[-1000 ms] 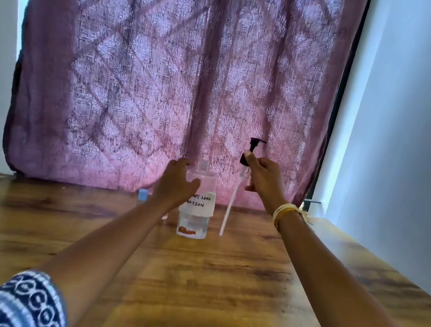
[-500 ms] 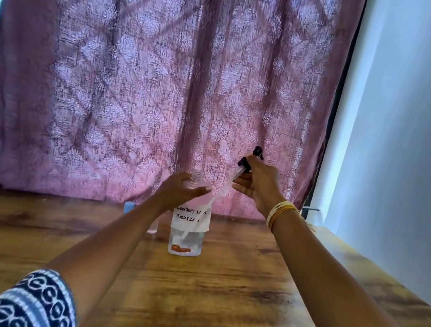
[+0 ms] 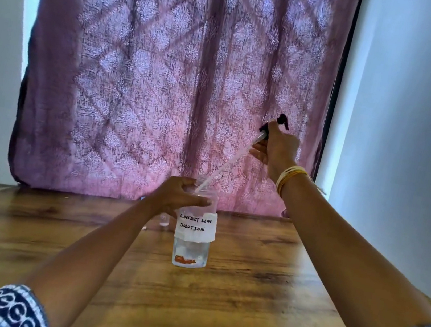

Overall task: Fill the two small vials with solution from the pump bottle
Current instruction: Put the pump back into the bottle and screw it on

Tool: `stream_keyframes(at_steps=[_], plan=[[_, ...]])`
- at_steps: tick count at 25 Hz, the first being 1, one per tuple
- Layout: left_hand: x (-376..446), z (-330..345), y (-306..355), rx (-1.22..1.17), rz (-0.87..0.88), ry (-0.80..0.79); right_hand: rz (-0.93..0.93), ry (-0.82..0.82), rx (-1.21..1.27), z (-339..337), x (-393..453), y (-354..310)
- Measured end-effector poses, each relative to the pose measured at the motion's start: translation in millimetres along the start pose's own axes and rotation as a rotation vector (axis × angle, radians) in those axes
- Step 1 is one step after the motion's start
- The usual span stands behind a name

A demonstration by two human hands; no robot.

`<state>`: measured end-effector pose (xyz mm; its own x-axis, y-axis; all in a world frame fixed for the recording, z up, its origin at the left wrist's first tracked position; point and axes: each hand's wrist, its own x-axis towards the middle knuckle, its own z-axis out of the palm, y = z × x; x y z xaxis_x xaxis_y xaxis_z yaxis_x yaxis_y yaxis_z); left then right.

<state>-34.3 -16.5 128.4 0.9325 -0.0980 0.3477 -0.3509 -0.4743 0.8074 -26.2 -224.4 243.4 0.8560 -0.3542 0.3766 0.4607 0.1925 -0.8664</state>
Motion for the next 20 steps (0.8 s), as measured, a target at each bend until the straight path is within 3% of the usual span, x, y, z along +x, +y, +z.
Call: stream_keyframes(at_steps=[6,13,17,20], plan=[[-19,2,11,-0.023,0.011,-0.042,-0.238,0.034,-0.108,6,-19,-44],[-21,8,5,-0.007,0.034,-0.042,-0.291,0.012,-0.168,15,-22,-60],[-22,11,2,-0.04,0.05,-0.021,-0.328,-0.058,-0.302,21,-27,-38],[-22,13,-1,-0.065,0.062,-0.014,-0.286,-0.215,-0.363,20,-35,-9]])
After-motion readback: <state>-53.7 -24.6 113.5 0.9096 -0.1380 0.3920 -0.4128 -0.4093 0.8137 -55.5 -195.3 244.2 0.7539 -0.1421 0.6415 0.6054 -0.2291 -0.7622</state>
